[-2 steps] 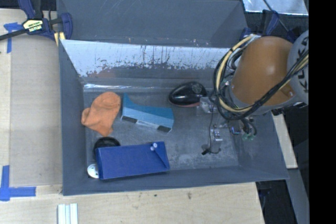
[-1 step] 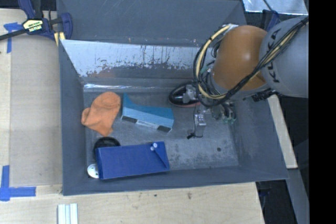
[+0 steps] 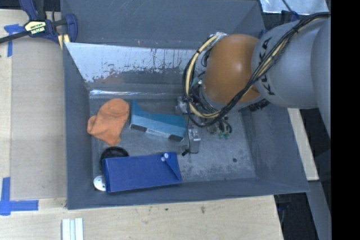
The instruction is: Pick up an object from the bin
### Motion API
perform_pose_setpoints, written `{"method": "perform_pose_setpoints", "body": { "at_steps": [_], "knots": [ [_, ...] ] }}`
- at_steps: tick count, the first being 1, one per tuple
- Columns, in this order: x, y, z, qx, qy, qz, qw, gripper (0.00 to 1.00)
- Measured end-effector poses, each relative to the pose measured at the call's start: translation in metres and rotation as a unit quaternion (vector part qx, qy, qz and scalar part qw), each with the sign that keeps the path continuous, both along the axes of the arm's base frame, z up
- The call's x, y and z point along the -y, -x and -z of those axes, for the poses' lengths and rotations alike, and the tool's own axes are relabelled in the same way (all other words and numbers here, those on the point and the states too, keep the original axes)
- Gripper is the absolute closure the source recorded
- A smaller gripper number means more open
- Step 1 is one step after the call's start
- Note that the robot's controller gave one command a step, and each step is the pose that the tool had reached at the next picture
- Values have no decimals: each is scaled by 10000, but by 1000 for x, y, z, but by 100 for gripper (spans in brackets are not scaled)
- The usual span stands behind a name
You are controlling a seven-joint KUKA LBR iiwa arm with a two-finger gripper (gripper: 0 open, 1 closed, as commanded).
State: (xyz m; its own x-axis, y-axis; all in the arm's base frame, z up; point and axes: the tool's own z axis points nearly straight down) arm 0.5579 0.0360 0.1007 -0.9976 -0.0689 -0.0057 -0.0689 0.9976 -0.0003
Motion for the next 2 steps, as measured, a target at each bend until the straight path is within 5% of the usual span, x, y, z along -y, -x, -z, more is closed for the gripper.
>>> {"method": "perform_pose_setpoints", "body": {
  "at_steps": [1,2],
  "knots": [
    [0,-5,26,5,-18,414,9991,100],
    [0,-5,26,5,-18,412,9991,100]
  ]
}}
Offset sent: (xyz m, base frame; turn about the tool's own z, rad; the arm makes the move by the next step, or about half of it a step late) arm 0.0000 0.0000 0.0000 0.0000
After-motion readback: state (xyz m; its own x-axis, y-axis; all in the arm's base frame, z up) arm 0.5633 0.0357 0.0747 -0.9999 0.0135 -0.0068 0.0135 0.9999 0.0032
